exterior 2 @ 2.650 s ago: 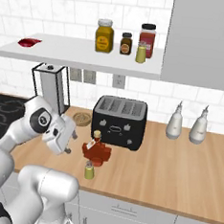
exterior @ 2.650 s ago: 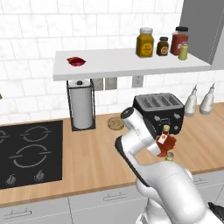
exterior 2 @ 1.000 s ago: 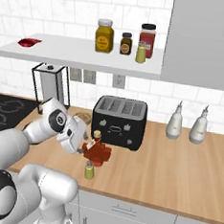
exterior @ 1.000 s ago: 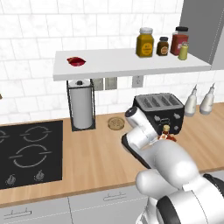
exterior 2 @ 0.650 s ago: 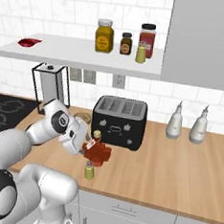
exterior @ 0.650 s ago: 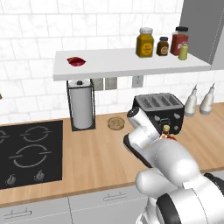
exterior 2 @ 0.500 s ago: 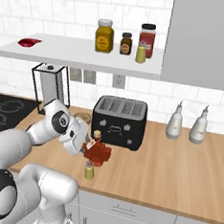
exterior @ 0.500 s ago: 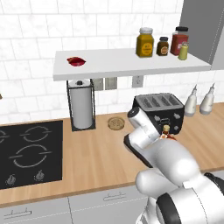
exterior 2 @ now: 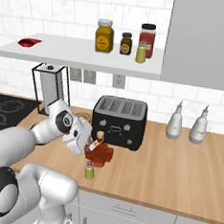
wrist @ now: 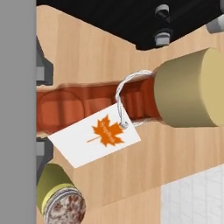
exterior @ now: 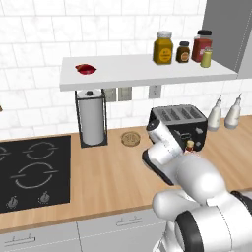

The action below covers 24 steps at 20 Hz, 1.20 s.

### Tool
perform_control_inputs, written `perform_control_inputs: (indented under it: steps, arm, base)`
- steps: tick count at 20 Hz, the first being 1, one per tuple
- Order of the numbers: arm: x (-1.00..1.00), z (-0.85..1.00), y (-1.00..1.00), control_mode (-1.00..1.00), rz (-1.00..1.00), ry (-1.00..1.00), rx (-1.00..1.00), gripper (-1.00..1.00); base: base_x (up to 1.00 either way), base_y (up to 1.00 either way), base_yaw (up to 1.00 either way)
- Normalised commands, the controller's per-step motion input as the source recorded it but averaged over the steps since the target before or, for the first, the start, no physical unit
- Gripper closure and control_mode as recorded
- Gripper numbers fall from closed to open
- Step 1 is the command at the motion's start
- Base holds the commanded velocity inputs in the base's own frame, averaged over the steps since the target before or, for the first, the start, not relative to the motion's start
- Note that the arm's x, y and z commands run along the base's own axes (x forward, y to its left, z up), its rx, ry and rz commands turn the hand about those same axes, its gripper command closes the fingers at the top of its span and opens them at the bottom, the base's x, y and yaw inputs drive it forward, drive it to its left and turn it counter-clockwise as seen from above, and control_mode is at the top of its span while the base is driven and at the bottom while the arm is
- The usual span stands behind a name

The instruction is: Put the shaker and condiment bottle from the counter next to their counterparts in the cabinet.

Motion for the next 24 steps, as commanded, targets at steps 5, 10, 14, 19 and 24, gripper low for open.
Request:
perform_control_inputs:
  steps: [5, 10, 14, 19, 24]
  arm:
    - [-0.01, 0.29, -0.13, -1.00, 0.06, -0.03, 0.00, 1.00]
    - [-0.29, 0.67, -0.28, -1.00, 0.14, -0.09, 0.00, 1.00]
    - [-0.47, 0.83, -0.21, -1.00, 0.11, -0.01, 0.04, 1.00]
    - [-0.34, 0.90, -0.10, -1.00, 0.10, 0.00, 0.02, 1.00]
    - [-0.26, 0.76, 0.00, -1.00, 0.15, 0.00, 0.00, 1.00]
  base:
    - [0.00, 0.00, 0.00]
    - [0.00, 0.00, 0.00]
    - [0.00, 0.00, 0.00]
    - [0.00, 0.00, 0.00]
    - [0.00, 0.00, 0.00]
